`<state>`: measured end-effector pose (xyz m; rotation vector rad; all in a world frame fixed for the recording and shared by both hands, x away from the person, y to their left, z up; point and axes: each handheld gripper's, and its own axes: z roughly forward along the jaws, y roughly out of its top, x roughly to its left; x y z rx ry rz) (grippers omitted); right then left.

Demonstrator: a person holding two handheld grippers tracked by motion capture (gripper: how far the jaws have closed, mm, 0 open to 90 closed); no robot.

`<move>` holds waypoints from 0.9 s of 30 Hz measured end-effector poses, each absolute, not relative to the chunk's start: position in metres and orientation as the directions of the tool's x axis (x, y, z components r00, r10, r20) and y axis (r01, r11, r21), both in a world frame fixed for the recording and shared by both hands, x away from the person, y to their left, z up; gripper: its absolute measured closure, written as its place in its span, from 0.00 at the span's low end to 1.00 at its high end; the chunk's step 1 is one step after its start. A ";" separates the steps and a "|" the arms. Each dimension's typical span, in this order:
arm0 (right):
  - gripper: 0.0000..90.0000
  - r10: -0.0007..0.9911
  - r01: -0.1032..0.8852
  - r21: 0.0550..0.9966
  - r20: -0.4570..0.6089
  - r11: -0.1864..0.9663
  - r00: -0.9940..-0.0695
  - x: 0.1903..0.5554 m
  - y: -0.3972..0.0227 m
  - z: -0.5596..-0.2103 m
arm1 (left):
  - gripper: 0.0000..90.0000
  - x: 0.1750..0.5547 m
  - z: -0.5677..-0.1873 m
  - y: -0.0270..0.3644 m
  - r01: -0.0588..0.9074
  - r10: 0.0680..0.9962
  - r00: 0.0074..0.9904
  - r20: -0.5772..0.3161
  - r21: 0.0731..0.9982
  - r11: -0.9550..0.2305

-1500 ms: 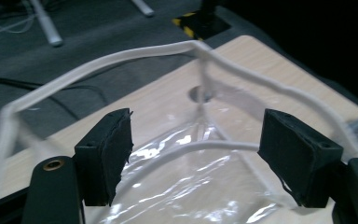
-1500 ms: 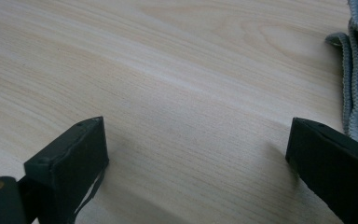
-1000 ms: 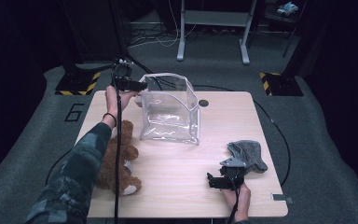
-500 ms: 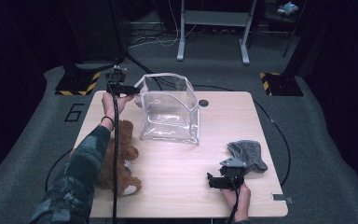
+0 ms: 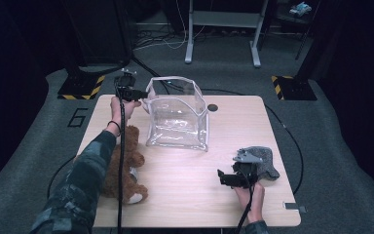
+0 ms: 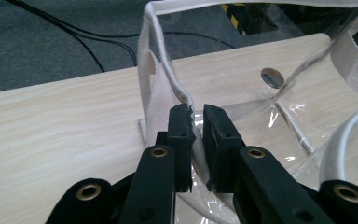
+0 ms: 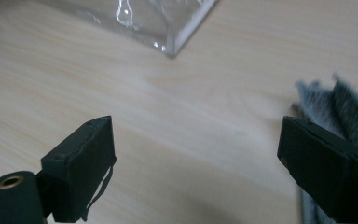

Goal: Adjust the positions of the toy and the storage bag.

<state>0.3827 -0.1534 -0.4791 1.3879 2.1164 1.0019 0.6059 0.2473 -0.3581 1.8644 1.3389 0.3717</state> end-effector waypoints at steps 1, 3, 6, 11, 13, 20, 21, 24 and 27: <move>0.12 0.905 0.602 0.757 0.036 0.252 -0.424 0.388 -0.154 -0.472 | 0.92 0.606 -0.357 0.246 0.659 0.886 0.417 -0.201 0.739 -0.143; 0.12 0.904 0.598 0.762 0.039 0.249 -0.426 0.397 -0.152 -0.458 | 0.92 0.604 -0.356 0.242 0.652 0.881 0.428 -0.202 0.744 -0.146; 0.13 0.902 0.589 0.773 0.050 0.237 -0.429 0.413 -0.153 -0.442 | 0.92 0.602 -0.355 0.235 0.642 0.870 0.453 -0.195 0.748 -0.167; 0.14 0.900 0.585 0.781 0.070 0.218 -0.429 0.438 -0.147 -0.418 | 0.92 0.599 -0.354 0.228 0.631 0.856 0.482 -0.186 0.751 -0.192; 0.14 0.895 0.577 0.787 0.076 0.216 -0.439 0.446 -0.146 -0.410 | 0.92 0.598 -0.354 0.226 0.632 0.854 0.484 -0.190 0.751 -0.191; 0.15 0.889 0.577 0.795 0.112 0.189 -0.445 0.472 -0.138 -0.390 | 0.92 0.597 -0.352 0.217 0.615 0.840 0.516 -0.165 0.754 -0.230; 0.15 0.888 0.576 0.796 0.113 0.188 -0.446 0.475 -0.138 -0.389 | 0.92 0.597 -0.352 0.216 0.612 0.839 0.519 -0.162 0.756 -0.233; 0.16 0.884 0.582 0.794 0.136 0.172 -0.447 0.487 -0.136 -0.381 | 0.92 0.597 -0.352 0.215 0.613 0.842 0.517 -0.154 0.753 -0.238; 0.16 0.875 0.586 0.794 0.160 0.160 -0.456 0.497 -0.134 -0.372 | 0.92 0.597 -0.351 0.216 0.614 0.845 0.514 -0.147 0.751 -0.243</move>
